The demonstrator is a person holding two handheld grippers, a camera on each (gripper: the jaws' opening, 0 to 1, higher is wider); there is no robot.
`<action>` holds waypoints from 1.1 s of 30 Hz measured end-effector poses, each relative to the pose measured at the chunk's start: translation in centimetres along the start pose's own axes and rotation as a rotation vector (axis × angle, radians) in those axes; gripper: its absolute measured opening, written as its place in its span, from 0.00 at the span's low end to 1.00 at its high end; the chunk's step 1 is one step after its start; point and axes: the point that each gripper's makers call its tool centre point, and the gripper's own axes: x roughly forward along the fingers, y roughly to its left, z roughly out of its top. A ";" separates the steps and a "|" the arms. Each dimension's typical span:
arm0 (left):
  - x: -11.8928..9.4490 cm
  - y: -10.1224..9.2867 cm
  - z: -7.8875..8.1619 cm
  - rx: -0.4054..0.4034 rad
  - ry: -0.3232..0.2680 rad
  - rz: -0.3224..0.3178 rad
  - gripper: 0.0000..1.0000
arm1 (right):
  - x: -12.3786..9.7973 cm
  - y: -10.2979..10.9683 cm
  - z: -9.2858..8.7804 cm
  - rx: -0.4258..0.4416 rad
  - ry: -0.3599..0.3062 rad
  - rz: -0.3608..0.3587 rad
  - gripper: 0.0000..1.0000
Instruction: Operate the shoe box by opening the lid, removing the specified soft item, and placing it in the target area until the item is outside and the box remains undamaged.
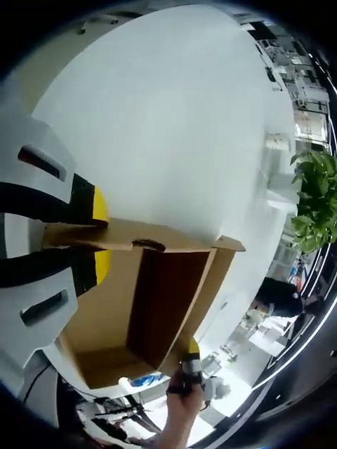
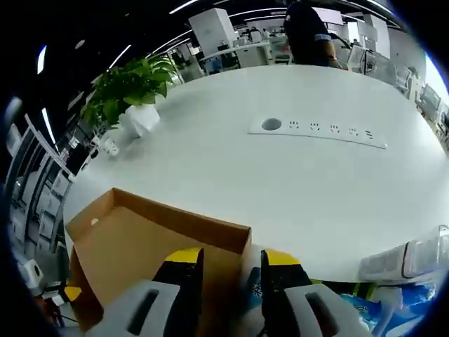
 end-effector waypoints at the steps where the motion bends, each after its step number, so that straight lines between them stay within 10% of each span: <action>1: 0.0 0.0 0.0 0.000 0.001 0.000 0.10 | 0.2 0.0 -0.1 -0.004 0.006 -0.002 0.28; 10: 0.0 0.0 0.1 0.011 -0.001 0.002 0.10 | 0.6 -1.4 0.3 -0.020 0.016 -0.055 0.03; 33: 0.1 0.0 0.0 0.038 0.006 0.011 0.10 | -4.0 -0.6 3.7 -0.052 -0.118 -0.109 0.00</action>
